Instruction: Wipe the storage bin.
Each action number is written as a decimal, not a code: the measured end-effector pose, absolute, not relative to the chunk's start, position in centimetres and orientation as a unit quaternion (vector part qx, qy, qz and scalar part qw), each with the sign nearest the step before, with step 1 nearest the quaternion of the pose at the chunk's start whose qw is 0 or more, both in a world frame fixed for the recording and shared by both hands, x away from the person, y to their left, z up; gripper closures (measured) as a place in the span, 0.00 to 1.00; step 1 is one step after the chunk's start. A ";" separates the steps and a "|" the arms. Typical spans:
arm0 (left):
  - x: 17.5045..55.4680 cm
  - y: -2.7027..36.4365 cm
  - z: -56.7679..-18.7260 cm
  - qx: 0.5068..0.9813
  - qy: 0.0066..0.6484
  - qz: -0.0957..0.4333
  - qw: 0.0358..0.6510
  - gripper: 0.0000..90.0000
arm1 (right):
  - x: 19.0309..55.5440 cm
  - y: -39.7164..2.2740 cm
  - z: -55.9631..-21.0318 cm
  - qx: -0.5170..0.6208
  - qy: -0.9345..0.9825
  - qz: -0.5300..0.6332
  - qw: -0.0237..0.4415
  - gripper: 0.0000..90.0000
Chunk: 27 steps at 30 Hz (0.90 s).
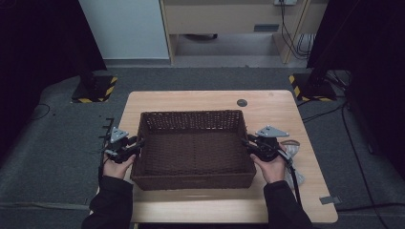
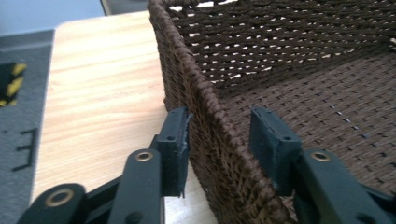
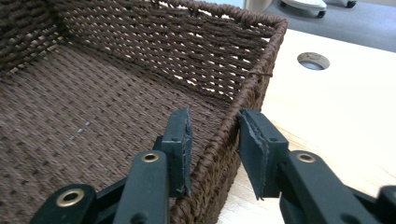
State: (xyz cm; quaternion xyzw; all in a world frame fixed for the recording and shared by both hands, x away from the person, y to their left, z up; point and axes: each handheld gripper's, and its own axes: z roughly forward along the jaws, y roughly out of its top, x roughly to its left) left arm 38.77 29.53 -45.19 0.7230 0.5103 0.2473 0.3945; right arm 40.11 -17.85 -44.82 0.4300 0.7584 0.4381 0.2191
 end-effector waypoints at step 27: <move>37.7 30.1 -45.3 0.723 0.515 0.229 0.400 0.72 | 37.8 -21.1 -43.7 0.457 0.732 0.453 0.225 0.52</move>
